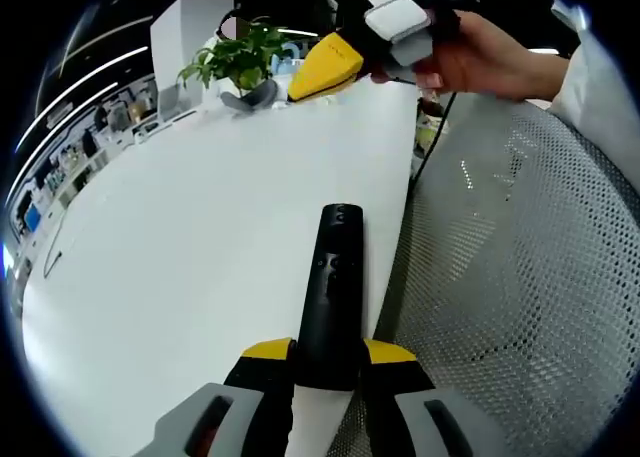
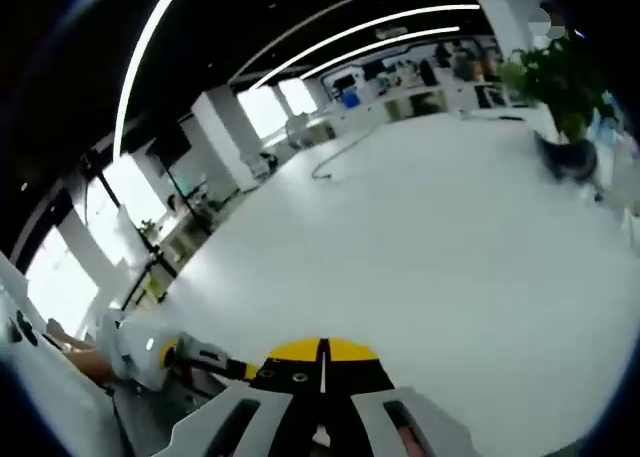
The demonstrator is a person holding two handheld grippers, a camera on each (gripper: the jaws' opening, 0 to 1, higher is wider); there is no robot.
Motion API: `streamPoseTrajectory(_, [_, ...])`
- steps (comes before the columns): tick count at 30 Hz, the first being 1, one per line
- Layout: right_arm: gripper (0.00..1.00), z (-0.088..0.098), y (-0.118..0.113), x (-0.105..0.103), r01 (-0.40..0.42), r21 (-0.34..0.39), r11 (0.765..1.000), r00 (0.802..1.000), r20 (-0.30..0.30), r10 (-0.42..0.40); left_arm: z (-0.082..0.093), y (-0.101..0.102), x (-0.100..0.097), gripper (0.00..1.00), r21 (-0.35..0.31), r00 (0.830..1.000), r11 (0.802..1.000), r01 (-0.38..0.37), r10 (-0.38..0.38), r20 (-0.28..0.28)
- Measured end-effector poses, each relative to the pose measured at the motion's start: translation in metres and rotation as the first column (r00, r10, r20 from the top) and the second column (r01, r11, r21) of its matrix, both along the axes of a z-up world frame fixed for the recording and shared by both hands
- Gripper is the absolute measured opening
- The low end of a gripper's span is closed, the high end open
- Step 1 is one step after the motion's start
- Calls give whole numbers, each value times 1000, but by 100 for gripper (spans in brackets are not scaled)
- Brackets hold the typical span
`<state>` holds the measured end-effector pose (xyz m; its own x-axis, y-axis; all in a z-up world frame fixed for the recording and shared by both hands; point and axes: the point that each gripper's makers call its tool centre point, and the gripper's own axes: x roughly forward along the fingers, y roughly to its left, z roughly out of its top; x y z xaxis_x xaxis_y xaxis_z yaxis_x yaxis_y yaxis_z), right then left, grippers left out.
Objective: Press the specified remote control buttons in sequence, fully releasing each button before pressing the next.
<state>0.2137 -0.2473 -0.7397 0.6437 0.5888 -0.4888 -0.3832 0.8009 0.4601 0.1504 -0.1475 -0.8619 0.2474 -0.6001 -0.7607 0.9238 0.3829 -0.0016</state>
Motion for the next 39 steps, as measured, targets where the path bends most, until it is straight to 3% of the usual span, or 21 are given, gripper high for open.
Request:
streamPoseTrajectory(8, [0,20,-24,-8,95,-46,994,988,128,-89,0,0,0,25,0,1000,1000,-1,1,0])
streamPoseTrajectory(12, [0,17,-27,-11,113,-30,993,990,88,-110,0,0,0,25,0,1000,1000,-1,1,1])
streamPoseTrajectory(16, [0,19,-39,-7,148,-95,984,979,155,-132,0,0,1,25,8,1000,1000,-8,8,0])
streamPoseTrajectory(18, [0,22,-45,-5,177,-153,972,968,206,-144,0,0,1,25,11,1000,1000,-10,10,-1])
streamPoseTrajectory(19, [0,24,-51,-2,197,-194,961,955,260,-143,0,0,1,25,12,1000,1000,-12,12,-2])
streamPoseTrajectory(21, [0,20,-64,1,228,-289,930,943,303,-137,0,0,1,25,12,1000,1000,-13,13,-2])
streamPoseTrajectory(23, [0,24,-74,7,294,-274,916,920,341,-193,0,0,1,25,12,1000,1000,-15,15,-3])
streamPoseTrajectory(27, [0,27,-78,9,312,-255,915,914,342,-217,0,0,1,25,16,1000,1000,-17,17,-4])
streamPoseTrajectory(33, [0,20,-97,12,372,-401,837,904,363,-228,0,0,1,25,18,1000,1000,-8,8,-4])
streamPoseTrajectory(38, [0,15,-99,14,378,-414,828,904,356,-235,0,0,2,25,25,1000,1000,7,-6,-11])
streamPoseTrajectory(39, [0,15,-99,12,376,-399,836,905,351,-239,0,0,3,25,28,1000,1000,10,-10,-11])
